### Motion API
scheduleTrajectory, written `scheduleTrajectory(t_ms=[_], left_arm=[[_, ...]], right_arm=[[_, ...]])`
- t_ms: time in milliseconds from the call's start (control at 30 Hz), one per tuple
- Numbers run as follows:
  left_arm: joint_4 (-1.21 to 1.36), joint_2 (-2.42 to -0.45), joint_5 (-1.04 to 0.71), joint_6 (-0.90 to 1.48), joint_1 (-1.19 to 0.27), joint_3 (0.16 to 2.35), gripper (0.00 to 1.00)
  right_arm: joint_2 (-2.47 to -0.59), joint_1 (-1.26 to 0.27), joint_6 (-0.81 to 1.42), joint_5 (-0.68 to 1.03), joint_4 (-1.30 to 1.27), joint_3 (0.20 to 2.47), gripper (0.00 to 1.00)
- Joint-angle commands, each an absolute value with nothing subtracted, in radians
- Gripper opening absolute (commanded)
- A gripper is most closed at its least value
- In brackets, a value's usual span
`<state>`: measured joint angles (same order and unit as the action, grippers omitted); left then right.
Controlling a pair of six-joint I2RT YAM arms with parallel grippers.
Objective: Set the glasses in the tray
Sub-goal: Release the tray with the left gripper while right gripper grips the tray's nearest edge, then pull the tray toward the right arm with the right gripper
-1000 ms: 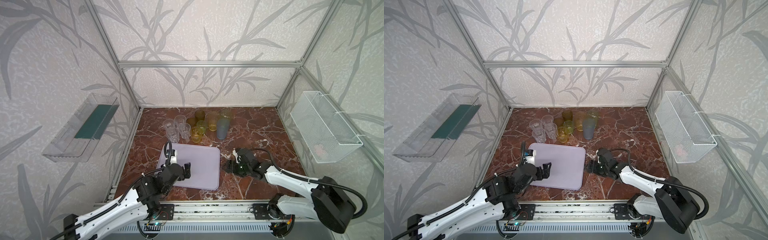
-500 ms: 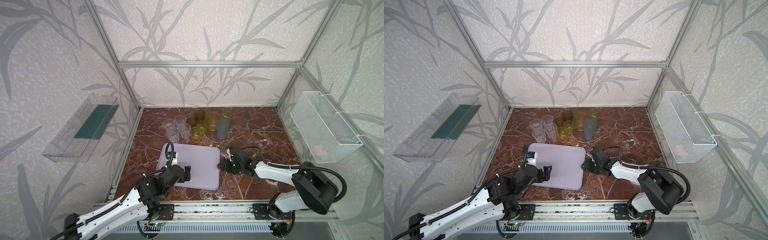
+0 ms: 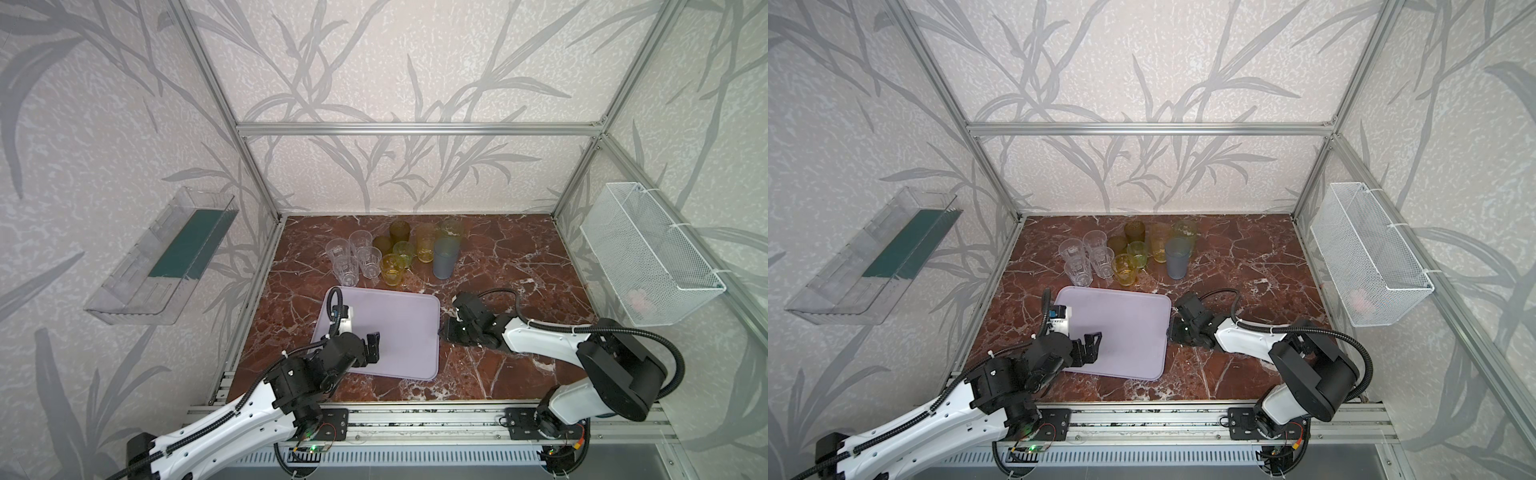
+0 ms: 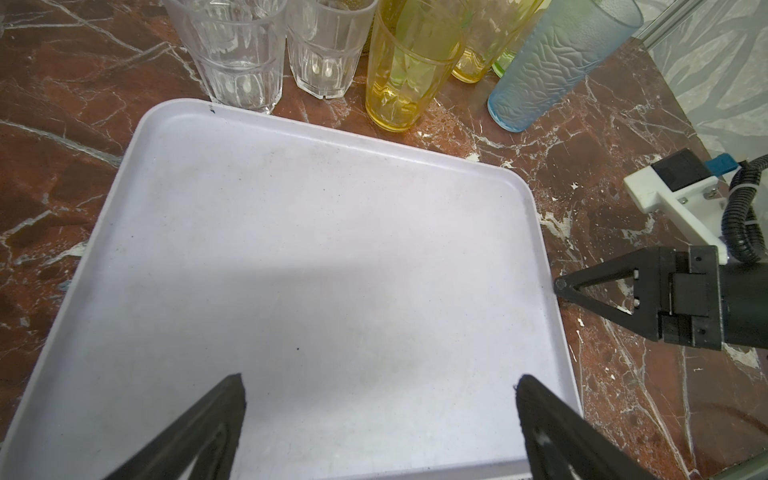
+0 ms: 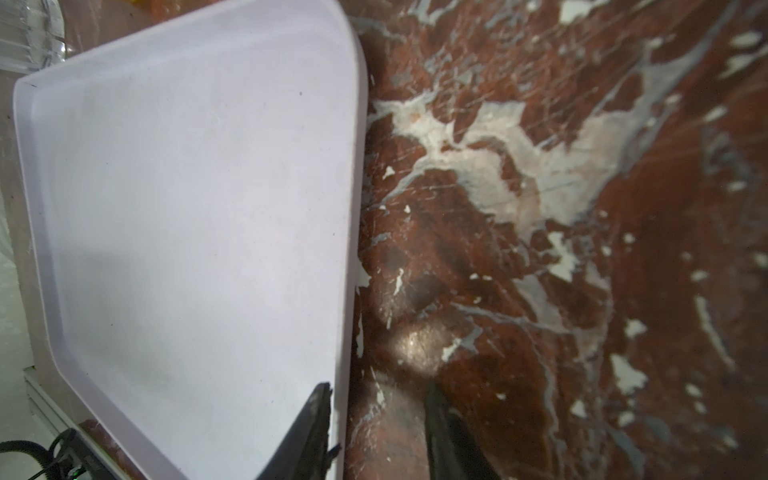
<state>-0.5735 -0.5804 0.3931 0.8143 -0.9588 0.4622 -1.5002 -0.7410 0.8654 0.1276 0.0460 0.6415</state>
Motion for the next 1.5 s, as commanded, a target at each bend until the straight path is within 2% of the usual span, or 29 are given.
scheduleTrajectory(t_ms=[0, 300, 700, 1233, 1467], left_arm=[[-0.595, -0.569, 0.427, 0.836, -0.954, 0.447, 0.99], [-0.618, -0.559, 0.435, 0.841, -0.953, 0.44, 0.99], [-0.647, -0.499, 0.456, 0.857, -0.952, 0.424, 0.99], [-0.652, -0.498, 0.477, 0.856, -0.951, 0.424, 0.99], [-0.64, -0.512, 0.485, 0.85, -0.951, 0.426, 0.99]], right_arm=[[-1.514, -0.76, 0.835, 0.083, 0.108, 0.683, 0.38], [-1.562, -0.79, 0.825, 0.047, 0.157, 0.739, 0.36], [-1.598, -0.799, 0.836, -0.015, 0.226, 0.757, 0.15], [-1.511, -0.767, 0.766, -0.145, 0.431, 0.76, 0.1], [-1.473, -0.694, 0.697, -0.122, 0.466, 0.743, 0.09]])
